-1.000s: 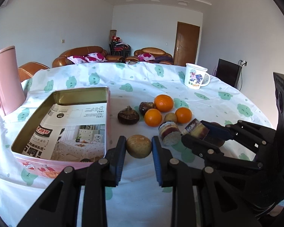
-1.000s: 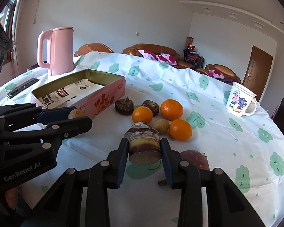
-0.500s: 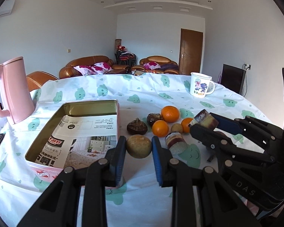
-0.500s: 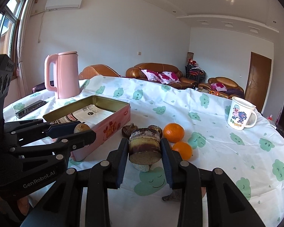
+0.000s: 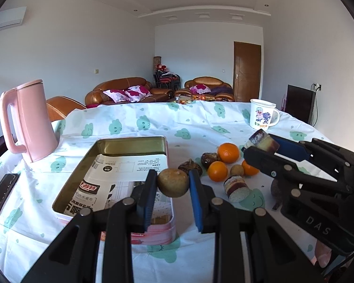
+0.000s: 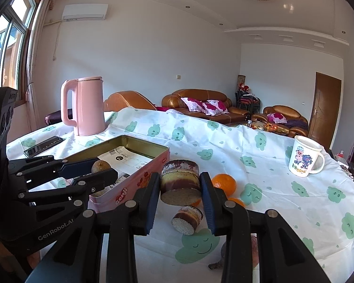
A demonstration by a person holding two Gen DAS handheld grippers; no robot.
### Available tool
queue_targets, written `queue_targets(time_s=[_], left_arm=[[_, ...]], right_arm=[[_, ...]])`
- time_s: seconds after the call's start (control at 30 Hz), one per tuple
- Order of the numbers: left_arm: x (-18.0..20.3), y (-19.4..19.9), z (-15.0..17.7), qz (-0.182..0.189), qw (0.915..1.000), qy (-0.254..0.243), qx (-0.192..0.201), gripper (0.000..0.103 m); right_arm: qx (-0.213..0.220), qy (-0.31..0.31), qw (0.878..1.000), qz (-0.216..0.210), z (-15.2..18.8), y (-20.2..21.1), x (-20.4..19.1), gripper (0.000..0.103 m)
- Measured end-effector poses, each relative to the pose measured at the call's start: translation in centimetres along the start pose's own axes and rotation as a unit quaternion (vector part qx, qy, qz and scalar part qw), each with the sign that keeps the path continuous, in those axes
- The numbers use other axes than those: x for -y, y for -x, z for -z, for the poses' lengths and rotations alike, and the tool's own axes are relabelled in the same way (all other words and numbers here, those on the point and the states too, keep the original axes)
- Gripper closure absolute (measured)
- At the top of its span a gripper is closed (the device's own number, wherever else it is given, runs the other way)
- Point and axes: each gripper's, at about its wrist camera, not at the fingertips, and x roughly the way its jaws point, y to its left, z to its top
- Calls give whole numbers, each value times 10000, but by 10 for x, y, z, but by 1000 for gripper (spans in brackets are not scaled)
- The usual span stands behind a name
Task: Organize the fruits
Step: 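Lower the tan fruit into the tin with the left tool while the right tool drops the cake roll in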
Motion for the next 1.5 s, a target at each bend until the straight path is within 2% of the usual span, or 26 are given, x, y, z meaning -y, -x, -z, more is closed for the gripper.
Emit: queue_targets(time_s=[0.43,0.77,1.03,1.5], left_arm=[[-62,-15,-8,-360,9979,469,-246,74],[-107,-34,-15,-461,9950,769,-441,74],[-123,-46,-17,-521,9937,803,-585,74],[-124,-63,-16,-531,9923,739,-844,74]], right_arm=[[-169,187,9980,-578,-30,-41,-34,67],[-556,388,9943,-822,-39,-87,-70,67],[-765,492,9917,-907,-36,-113,-88,67],[-1180,520,9874,-920,-31,-135,-92,67]])
